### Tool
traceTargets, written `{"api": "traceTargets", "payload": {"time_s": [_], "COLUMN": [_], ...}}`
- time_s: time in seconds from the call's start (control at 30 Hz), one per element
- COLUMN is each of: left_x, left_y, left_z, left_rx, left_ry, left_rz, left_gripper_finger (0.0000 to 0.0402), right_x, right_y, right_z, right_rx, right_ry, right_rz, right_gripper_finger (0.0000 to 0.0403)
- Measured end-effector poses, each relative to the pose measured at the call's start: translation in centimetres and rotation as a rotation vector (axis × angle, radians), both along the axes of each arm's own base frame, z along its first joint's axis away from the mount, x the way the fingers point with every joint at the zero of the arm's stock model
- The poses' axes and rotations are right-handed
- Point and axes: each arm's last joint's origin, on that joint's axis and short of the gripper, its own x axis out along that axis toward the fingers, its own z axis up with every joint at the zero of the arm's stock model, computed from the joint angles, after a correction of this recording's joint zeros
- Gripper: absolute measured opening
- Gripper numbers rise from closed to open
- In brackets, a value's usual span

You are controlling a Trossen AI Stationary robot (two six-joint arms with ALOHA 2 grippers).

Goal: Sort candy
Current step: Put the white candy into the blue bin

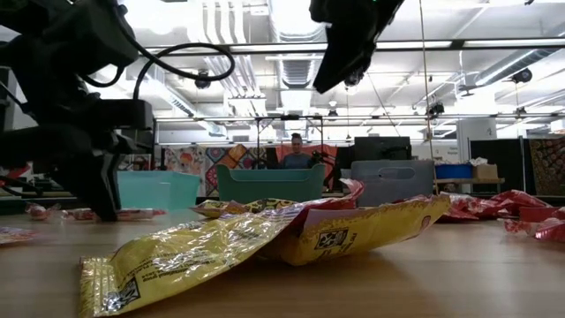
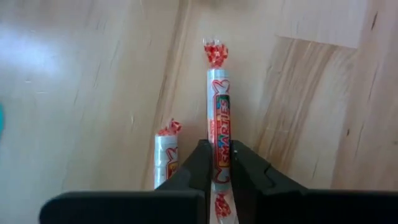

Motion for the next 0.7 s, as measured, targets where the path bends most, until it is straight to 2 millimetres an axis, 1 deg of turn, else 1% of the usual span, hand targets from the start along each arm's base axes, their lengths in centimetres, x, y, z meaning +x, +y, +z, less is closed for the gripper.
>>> {"api": "traceTargets", "payload": {"time_s": [0.13,0.3,0.43,0.5,0.6,0.7], "left_x": [-0.1,-0.1,-0.3,-0.3,-0.7,-1.1], "left_y": [-0.1,-0.1,0.0,0.2,1.3,2.9], "left_z": [1.0,3.2,5.1,6.3,7.9,9.5], "left_rx": [-0.054,-0.083,-0.089,-0.086,-0.03,0.064], "left_ry": [-0.048,-0.145,-0.225,-0.274,-0.287,-0.262], "left_rz": [-0.016,-0.036,-0.074,-0.068,-0.006,0.099], "left_gripper_finger": [0.0006,0.0004,0.0003,0.0002,0.0002,0.0002], "right_x": [-0.9,-2.1,-3.1,-3.8,-4.7,-5.6], "right_y": [1.2,3.0,4.4,5.0,6.0,6.6], "right_z": [0.7,0.9,0.0,-0.7,-1.9,-2.9], "right_rx": [0.016,0.049,0.075,0.09,0.127,0.169], "right_ry": [-0.024,-0.044,-0.039,-0.031,-0.04,-0.053], "right_rz": [0.018,0.04,0.056,0.062,0.057,0.038], "right_gripper_finger": [0.0153,0.0153,0.0153,0.0153,0.0153,0.0153]}}
